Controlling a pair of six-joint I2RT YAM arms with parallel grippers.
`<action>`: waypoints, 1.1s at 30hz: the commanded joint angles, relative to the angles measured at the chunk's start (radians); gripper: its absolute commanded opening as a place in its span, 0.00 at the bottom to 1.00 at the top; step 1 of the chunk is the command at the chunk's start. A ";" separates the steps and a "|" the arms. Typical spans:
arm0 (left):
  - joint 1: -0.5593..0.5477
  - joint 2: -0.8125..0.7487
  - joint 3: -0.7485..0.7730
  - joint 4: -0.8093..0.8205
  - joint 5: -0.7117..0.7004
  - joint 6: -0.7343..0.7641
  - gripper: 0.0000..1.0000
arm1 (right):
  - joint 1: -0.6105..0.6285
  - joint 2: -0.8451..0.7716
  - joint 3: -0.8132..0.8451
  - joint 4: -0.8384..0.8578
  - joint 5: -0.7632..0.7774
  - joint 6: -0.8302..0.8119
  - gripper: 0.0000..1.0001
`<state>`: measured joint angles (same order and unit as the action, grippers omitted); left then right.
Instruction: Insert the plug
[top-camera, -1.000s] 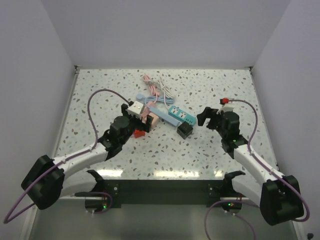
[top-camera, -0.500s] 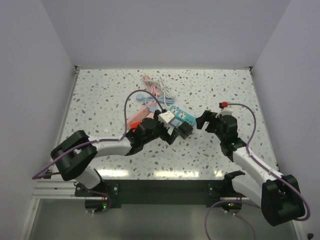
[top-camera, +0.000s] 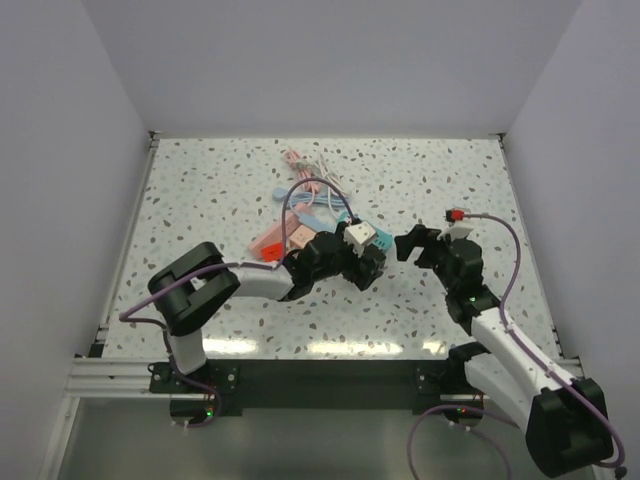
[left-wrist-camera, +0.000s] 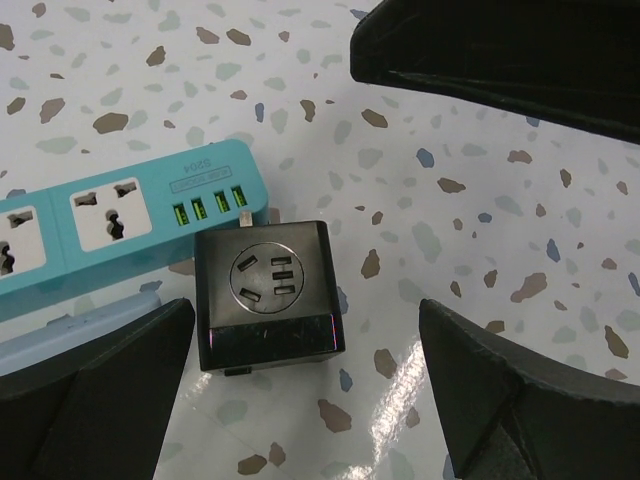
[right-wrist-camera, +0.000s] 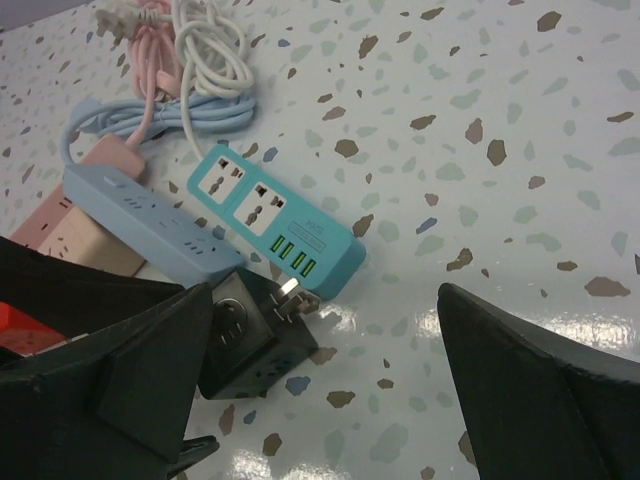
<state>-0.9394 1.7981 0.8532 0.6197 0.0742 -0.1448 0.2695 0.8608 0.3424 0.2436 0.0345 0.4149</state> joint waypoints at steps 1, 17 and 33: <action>-0.013 0.041 0.062 0.008 -0.020 -0.024 1.00 | 0.005 -0.032 -0.011 -0.006 0.007 -0.011 0.98; -0.038 0.133 0.152 -0.146 -0.142 -0.019 0.74 | 0.005 -0.114 -0.020 -0.056 0.007 -0.030 0.98; 0.135 0.058 0.233 -0.180 0.151 -0.275 0.00 | 0.022 -0.138 0.004 -0.015 -0.033 -0.108 0.93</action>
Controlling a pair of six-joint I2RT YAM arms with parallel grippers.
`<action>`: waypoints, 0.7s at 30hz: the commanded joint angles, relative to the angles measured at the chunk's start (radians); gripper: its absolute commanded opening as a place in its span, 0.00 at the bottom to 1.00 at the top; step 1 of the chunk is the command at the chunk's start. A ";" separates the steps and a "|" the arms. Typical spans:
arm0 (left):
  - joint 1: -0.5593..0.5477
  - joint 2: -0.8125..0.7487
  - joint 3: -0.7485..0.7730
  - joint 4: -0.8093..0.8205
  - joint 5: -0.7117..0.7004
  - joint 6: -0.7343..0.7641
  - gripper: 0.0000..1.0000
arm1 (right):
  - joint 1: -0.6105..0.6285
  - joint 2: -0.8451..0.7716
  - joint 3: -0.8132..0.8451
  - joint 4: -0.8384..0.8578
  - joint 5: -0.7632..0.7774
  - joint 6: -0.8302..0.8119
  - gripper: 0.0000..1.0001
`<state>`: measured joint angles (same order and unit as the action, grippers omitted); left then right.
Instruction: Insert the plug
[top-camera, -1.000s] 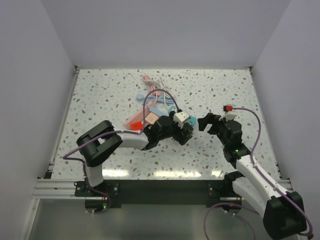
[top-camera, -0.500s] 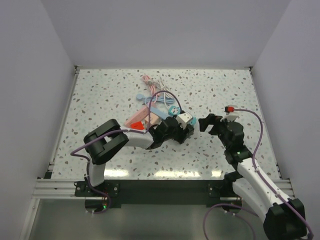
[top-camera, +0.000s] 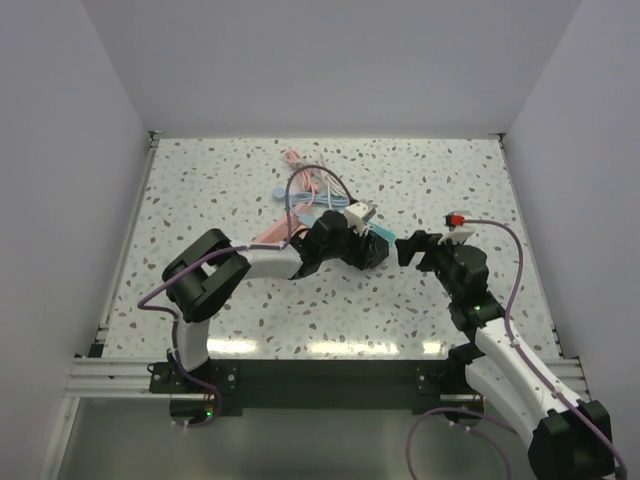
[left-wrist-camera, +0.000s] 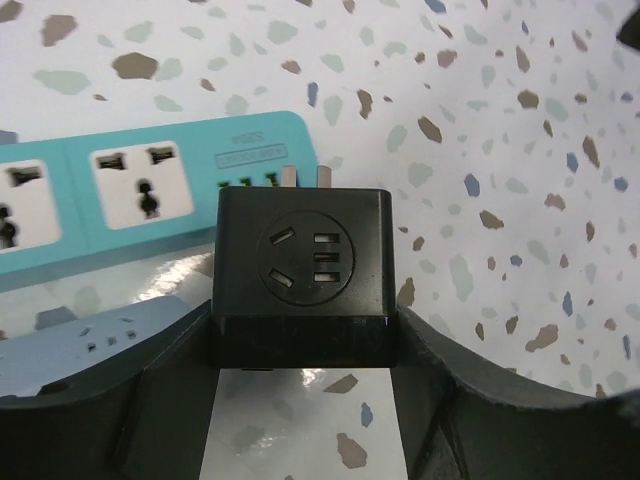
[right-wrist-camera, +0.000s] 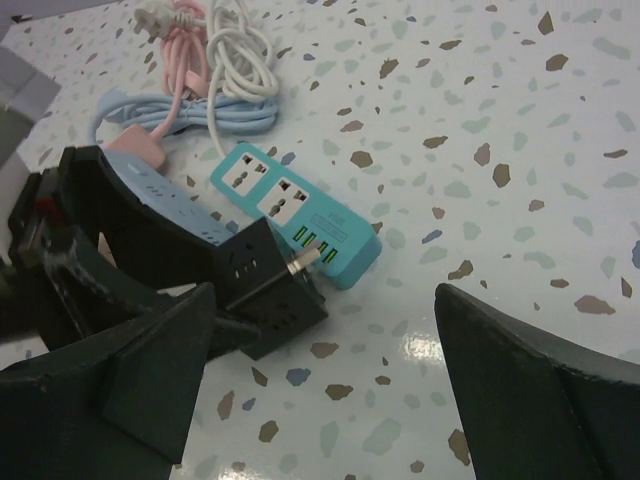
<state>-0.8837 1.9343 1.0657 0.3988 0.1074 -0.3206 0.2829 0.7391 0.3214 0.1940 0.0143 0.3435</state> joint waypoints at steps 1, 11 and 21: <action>0.091 -0.086 0.019 0.040 0.124 -0.104 0.00 | 0.012 -0.014 0.027 0.039 -0.039 -0.040 0.93; 0.170 -0.175 0.031 -0.053 0.196 -0.210 0.00 | 0.177 0.134 0.083 0.102 0.004 -0.159 0.92; 0.172 -0.190 0.047 -0.129 0.321 -0.248 0.00 | 0.291 0.236 0.136 0.183 0.035 -0.291 0.93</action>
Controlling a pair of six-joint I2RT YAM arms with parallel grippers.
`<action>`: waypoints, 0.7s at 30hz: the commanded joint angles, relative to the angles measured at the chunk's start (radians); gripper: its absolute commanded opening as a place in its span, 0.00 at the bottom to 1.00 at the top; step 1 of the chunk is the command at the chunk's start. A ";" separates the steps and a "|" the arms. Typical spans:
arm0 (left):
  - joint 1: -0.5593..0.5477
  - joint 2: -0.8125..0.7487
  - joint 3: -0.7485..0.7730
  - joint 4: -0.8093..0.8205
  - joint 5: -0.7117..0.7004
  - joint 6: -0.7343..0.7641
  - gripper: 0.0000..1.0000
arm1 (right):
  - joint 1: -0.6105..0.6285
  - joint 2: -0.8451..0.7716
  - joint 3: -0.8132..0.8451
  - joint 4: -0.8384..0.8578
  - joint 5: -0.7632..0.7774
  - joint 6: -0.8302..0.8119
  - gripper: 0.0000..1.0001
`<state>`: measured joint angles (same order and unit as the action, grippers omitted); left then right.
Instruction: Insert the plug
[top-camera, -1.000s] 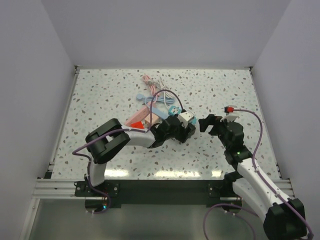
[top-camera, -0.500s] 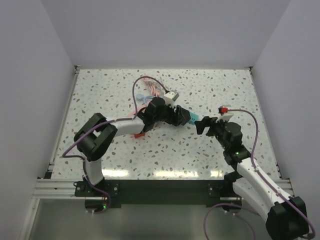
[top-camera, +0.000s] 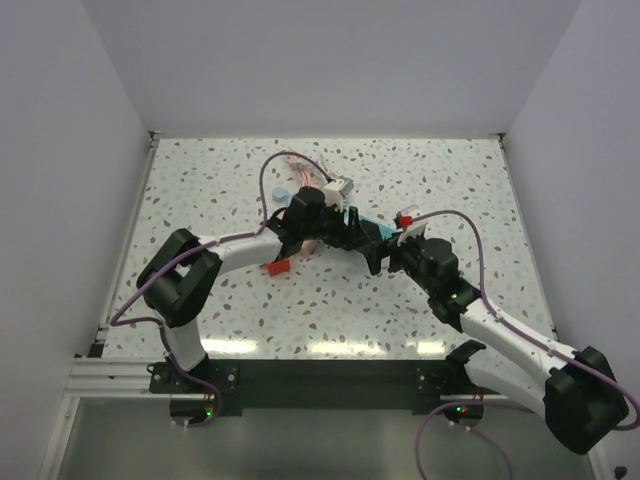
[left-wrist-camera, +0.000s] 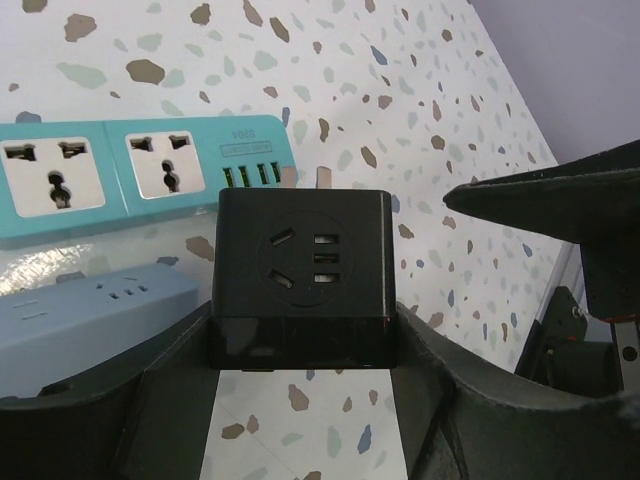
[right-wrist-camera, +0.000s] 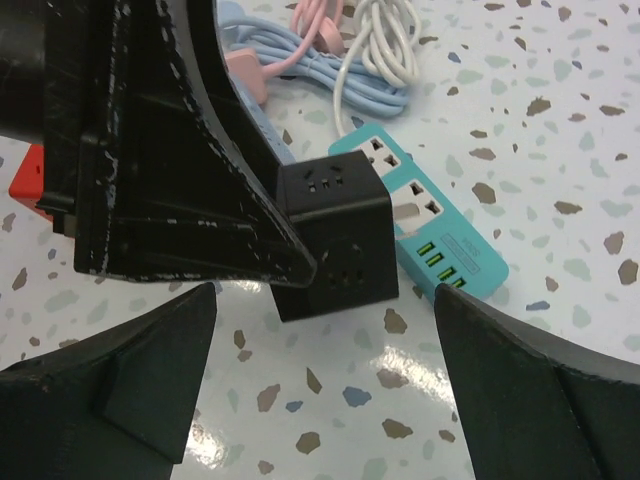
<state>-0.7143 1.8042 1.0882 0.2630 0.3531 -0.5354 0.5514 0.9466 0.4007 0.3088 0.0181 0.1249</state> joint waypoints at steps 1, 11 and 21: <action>0.003 -0.062 0.021 0.007 0.086 -0.035 0.00 | 0.034 0.043 0.061 0.072 0.043 -0.079 0.94; 0.003 -0.111 -0.010 0.001 0.104 -0.026 0.00 | 0.064 0.181 0.078 0.107 0.072 -0.105 0.95; 0.003 -0.132 -0.039 0.008 0.122 -0.017 0.00 | 0.073 0.158 0.047 0.199 0.065 -0.120 0.92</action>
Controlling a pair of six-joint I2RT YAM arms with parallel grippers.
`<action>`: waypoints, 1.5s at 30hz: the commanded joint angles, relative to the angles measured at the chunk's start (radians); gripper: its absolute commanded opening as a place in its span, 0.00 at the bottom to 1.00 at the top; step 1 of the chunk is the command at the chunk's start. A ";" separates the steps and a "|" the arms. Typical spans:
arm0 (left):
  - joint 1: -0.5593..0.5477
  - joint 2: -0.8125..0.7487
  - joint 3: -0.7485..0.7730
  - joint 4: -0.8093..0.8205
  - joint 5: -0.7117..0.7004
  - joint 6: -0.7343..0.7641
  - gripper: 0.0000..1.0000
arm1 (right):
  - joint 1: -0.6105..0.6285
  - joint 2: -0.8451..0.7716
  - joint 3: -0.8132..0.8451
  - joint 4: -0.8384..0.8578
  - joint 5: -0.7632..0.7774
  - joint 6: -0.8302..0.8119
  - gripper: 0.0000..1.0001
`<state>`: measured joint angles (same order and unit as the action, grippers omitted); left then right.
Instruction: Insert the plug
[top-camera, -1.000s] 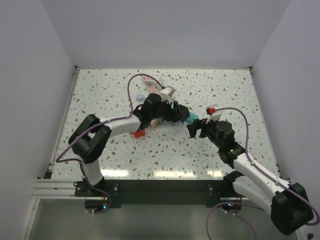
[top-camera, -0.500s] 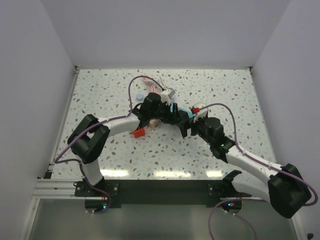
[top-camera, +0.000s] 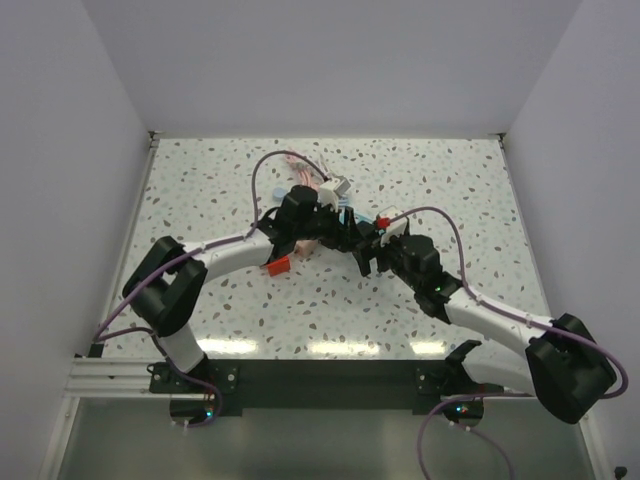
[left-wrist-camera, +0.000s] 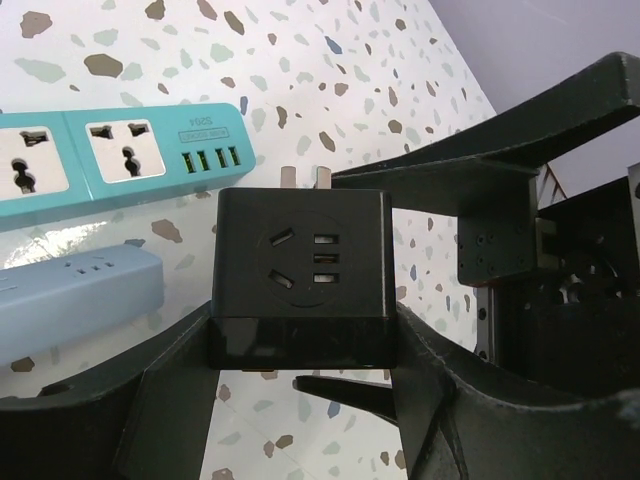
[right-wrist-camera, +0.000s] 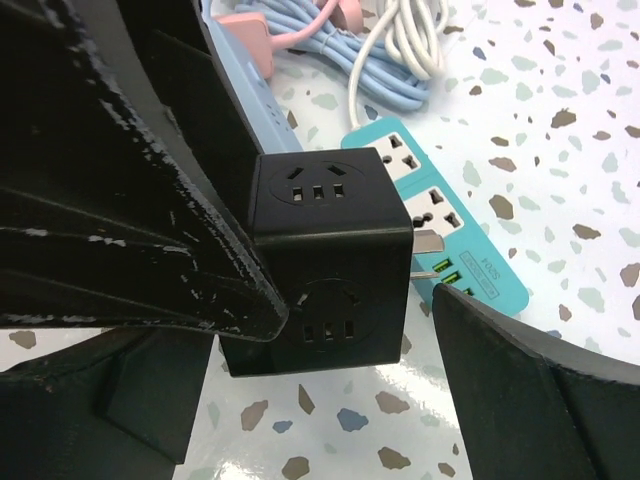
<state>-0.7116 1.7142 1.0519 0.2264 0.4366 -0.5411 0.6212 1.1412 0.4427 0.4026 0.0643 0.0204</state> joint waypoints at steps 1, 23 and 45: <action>0.000 -0.039 -0.003 0.045 0.043 -0.011 0.00 | 0.003 -0.046 0.001 0.114 0.012 -0.016 0.91; 0.015 -0.059 -0.107 0.261 0.209 -0.034 0.44 | 0.005 -0.034 0.051 0.039 -0.034 -0.028 0.00; 0.093 -0.390 -0.406 0.477 -0.021 0.291 1.00 | -0.109 -0.055 0.217 -0.246 -0.188 0.197 0.00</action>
<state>-0.6304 1.4246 0.7151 0.5243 0.5125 -0.4076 0.5728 1.0912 0.5720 0.1844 -0.0231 0.1406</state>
